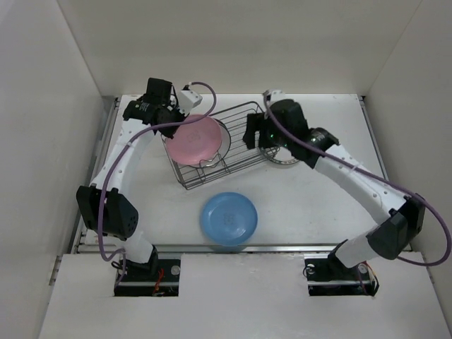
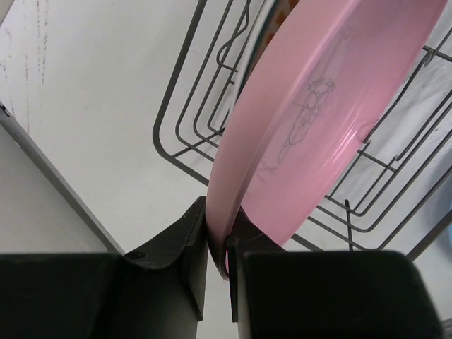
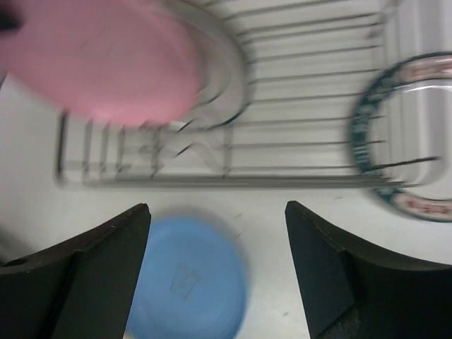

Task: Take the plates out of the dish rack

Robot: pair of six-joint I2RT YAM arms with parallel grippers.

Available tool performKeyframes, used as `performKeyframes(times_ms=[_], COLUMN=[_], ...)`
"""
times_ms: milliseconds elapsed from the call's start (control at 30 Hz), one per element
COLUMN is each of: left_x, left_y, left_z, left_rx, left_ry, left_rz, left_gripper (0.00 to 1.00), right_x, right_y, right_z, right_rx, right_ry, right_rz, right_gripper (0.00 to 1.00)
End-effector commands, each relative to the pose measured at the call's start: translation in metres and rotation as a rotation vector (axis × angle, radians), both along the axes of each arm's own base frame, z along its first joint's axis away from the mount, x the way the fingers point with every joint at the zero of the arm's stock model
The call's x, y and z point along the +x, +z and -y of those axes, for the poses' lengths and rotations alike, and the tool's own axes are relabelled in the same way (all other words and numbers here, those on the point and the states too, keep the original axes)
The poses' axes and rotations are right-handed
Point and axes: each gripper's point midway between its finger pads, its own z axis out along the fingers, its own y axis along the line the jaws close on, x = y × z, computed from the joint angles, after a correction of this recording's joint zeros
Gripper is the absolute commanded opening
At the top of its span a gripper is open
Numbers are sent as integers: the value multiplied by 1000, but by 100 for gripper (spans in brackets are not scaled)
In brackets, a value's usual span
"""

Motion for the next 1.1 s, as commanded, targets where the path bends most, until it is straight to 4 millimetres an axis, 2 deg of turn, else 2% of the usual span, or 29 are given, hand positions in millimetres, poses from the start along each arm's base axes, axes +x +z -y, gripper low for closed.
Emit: performKeyframes(times_ms=[0,33,67,100,167,200,233,267,300,367,400,433,500,533,567,600,633,667,733,800,900,933,967,1000,1033,1067], left_x=[3,2,3,3,2,-1,-1,-2,-4,-7,-9,-13,-15,-15,-15,-15,-16,-16,-15,-17,-22,-25,-29,-31,-34,-38], left_y=[31,33,37,49,56,62,65,74,72,81,79,81,84,84,84,84,84,84,93,99,103,111,109,107,111,109], left_z=[-6,-7,-7,-4,1,-3,0,-2,-5,-4,-3,-4,-7,-6,-6,-9,-7,-6,-5,-2,1,3,7,9,10,14], left_rx=[-16,-23,-34,-65,-100,-110,-134,-155,-174,-189,-192,-193,-213,-221,-229,-236,-260,-267,-298,-328,-362,-386,-403,-407,-417,-434], left_ry=[28,30,40,45,45,64,71,80,104,112,106,106,135,143,151,169,181,189,194,204,196,191,183,177,166,162], left_rz=[91,89,97,121,123,130,131,151,134,152,139,140,143,140,137,135,127,124,137,135,115,127,104,89,94,73], left_gripper=[0,0,0,0,0,0,0,0,0,0,0,0,0,0,0,0,0,0,0,0,0,0,0,0,0,0], right_x=[76,91,111,126,145,154,165,170,177,184,185,185,186,184,185,185,182,182,183,184,175,172,168,163,162,159], right_y=[-3,-9,-8,-39,-56,-55,-77,-81,-89,-93,-92,-100,-107,-117,-121,-121,-125,-125,-106,-75,-50,-36,-28,-32,-21,-18], right_z=[83,94,115,117,119,115,118,117,120,117,113,110,110,109,115,115,113,113,113,112,107,107,101,100,103,97], right_rx=[-95,-105,-106,-147,-172,-161,-184,-195,-212,-203,-191,-191,-205,-212,-219,-219,-218,-218,-197,-150,-69,-44,-20,-32,-14,-9], right_ry=[-412,-451,-502,-511,-475,-453,-464,-456,-460,-418,-395,-383,-376,-368,-371,-371,-362,-362,-364,-383,-414,-422,-423,-424,-439,-427], right_rz=[47,35,18,-45,-81,-85,-120,-120,-133,-129,-124,-141,-150,-172,-173,-173,-184,-184,-150,-111,-130,-111,-107,-112,-86,-78], right_gripper=[83,83,83,83,83,83,83,83,83,77,73,64,52,46,25,15,0,0,0,0,0,0,0,0,0,0])
